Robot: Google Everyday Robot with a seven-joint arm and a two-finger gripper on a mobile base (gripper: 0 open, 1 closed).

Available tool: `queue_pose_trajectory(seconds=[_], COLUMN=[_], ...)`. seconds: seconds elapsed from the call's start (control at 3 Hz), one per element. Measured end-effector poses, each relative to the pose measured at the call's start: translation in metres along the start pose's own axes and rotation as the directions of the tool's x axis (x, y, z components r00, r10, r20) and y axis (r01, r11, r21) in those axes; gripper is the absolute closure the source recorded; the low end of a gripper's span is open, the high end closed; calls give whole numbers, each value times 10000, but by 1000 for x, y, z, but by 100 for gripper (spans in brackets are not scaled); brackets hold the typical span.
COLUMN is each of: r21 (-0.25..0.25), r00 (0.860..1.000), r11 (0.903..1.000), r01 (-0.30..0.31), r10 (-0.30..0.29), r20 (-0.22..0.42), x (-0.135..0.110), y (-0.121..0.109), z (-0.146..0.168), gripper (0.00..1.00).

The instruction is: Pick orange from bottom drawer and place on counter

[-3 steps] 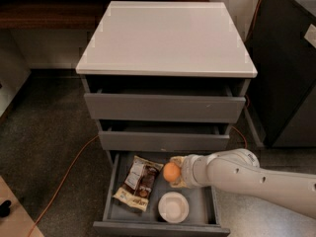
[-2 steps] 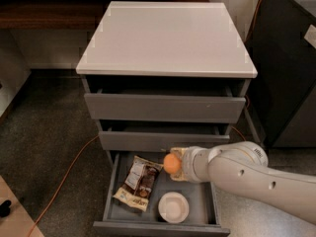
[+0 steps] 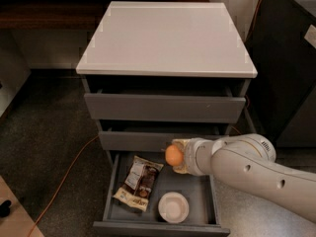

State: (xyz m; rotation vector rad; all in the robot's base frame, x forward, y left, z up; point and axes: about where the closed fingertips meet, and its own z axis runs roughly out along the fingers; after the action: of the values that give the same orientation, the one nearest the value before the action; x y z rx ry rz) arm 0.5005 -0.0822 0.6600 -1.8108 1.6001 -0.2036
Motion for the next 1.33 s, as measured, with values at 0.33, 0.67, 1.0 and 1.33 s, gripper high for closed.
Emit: queue_pose_trajectory(seconds=[0.33, 0.67, 1.0, 1.33], r21=[220, 510, 639, 725], r00=[9994, 9949, 9792, 9675], r11=[9993, 9942, 9793, 9684], r01=[312, 950, 1922, 2388], r10=[-309, -930, -1870, -2309], r20=[-142, -391, -788, -1031], x=[-4, -14, -28, -37], y=[-12, -40, -82, -115], z=[-9, -27, -55, -74], gripper=[100, 100, 100, 100])
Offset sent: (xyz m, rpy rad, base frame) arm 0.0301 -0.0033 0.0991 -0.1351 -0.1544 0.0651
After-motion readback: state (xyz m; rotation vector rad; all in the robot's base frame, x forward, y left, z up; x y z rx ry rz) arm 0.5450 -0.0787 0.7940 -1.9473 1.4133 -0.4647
